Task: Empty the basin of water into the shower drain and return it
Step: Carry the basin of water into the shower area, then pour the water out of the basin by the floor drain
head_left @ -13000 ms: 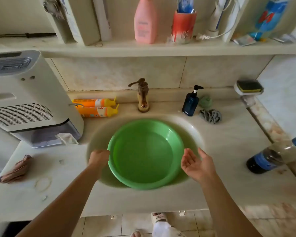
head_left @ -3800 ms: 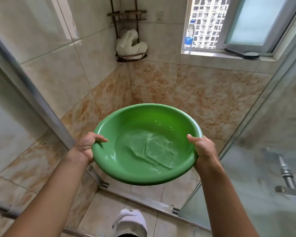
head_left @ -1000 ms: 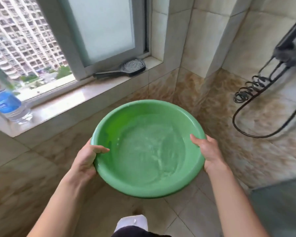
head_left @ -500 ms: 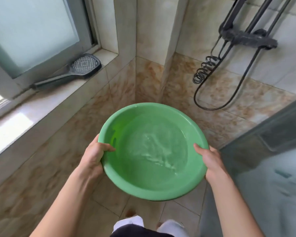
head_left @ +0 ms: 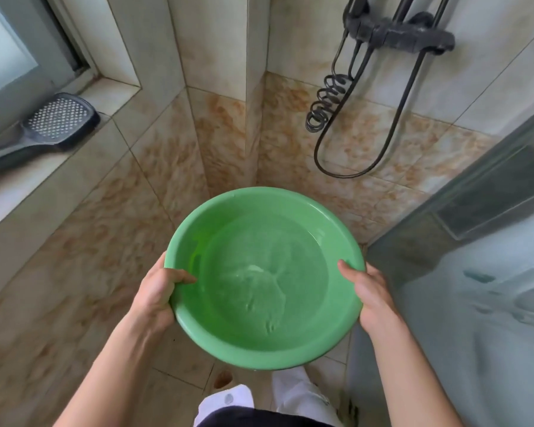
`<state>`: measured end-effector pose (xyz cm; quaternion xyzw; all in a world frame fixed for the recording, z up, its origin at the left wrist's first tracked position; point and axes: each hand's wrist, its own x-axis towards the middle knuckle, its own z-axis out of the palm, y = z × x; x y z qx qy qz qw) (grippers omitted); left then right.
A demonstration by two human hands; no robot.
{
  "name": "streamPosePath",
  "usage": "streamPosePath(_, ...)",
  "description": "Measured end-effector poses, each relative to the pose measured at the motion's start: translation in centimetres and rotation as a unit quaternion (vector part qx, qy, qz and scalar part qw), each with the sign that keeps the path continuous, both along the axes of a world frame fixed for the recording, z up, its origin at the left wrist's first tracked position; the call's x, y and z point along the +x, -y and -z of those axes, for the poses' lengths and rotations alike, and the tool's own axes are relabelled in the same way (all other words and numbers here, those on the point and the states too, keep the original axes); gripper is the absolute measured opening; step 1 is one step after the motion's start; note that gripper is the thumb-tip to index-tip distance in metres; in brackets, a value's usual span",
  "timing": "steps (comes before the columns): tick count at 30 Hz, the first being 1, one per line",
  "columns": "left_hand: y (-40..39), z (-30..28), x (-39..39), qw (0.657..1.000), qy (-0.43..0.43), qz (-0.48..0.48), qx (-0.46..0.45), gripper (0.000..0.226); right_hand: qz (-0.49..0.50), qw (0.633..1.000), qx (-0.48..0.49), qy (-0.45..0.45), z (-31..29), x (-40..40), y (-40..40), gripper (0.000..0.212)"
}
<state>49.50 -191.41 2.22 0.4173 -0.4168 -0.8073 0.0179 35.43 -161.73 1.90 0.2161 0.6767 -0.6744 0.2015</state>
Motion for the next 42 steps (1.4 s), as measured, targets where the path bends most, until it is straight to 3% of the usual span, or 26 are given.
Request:
streamPosePath(9,-4.1,2.5,-5.6,0.997,0.053,-0.039,-0.050,0.067,-0.038,0.999,-0.008,0.011,3.2,-8.4,-2.4,0.012)
streamPosePath(16,-6.5,7.8,-10.2,0.988,0.121,-0.072,-0.070,0.064,-0.045,0.999,-0.002,0.027,8.7,-13.9,-3.9,0.011)
streamPosePath(27,-8.2,22.0,-11.8,0.979,0.191,-0.060,-0.040,0.063,-0.020,0.998,0.059,-0.001,22.9,-14.5,-5.6,0.012)
streamPosePath(36,-8.9,35.5,-7.4,0.965,0.248,-0.066,-0.050,0.060,0.014,0.994,0.080,0.077,37.3,-9.0,-5.8,0.012)
streamPosePath(42,-10.6,44.2,-4.2,0.966,0.240,-0.091,-0.015,0.061,-0.032,0.991,0.103,0.076,45.1,-8.6,-5.4,0.015)
